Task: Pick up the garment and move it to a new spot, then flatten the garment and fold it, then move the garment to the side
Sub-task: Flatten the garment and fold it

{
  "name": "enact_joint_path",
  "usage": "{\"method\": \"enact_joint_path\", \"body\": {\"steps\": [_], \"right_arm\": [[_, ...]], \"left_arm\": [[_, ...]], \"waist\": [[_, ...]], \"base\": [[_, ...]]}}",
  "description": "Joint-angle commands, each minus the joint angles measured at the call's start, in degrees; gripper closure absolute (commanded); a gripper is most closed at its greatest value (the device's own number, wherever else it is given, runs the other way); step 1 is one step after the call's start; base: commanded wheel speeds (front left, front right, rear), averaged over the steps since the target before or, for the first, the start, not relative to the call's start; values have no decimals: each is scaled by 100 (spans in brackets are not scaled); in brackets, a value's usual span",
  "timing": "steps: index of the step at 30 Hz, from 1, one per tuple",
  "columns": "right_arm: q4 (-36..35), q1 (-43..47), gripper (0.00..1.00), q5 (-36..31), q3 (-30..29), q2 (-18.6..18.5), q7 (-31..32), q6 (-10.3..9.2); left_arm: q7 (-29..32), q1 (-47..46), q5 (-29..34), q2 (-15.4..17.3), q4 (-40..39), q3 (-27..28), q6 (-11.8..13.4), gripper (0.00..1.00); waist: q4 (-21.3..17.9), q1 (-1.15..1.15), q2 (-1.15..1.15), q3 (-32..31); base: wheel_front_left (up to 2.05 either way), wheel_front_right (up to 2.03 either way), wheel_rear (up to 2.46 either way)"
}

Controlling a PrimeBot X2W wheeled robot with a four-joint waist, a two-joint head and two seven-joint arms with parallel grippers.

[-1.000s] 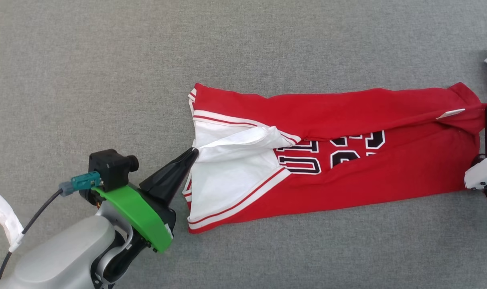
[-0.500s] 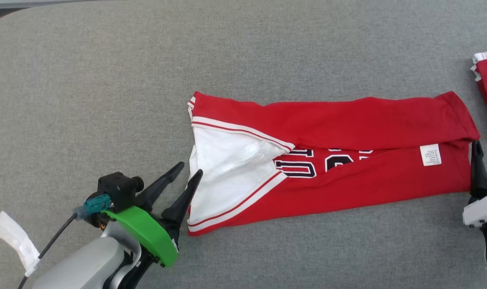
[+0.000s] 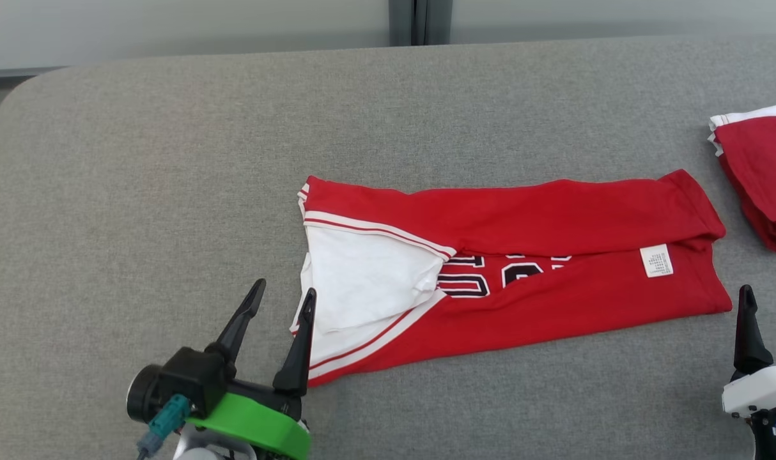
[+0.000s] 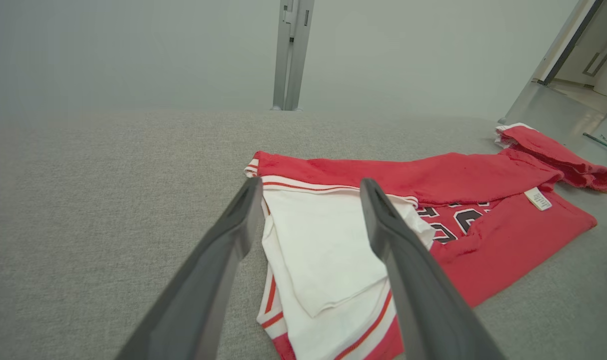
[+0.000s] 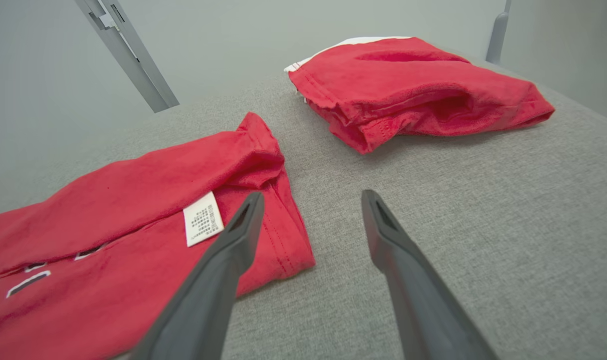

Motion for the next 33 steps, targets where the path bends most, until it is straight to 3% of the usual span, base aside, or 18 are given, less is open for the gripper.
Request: {"method": "enact_joint_path", "body": {"steps": [1,6,14,27,33], "right_arm": [[45,74,0,47,-31,32,-13,-6],[396,-62,0,84,-132,56,-13,-6],[1187,-661,0,-354,-566,-164,-12,-5],[2817,-1743,0,-1464,-1291,-380,638,-6],[3456,-1897,0,-1700,-1455,-77,970,-2]], "left_arm": [[0,257,274,-195,-70,206,60,0],[0,824,1242,-819,-209,756,8,0],[0,1177,2147,-1430,-199,1113,-218,0],[0,1188,2666,-1824,-26,1404,-739,0],[0,1200,2791,-1909,49,1485,-882,0]], "waist": [[91,0,0,-186],[380,0,0,-350],[966,0,0,-374],[1303,0,0,-187],[1295,0,0,-143]], "base": [[0,0,0],[0,0,0],[0,0,0],[0,0,0],[0,0,0]]}}
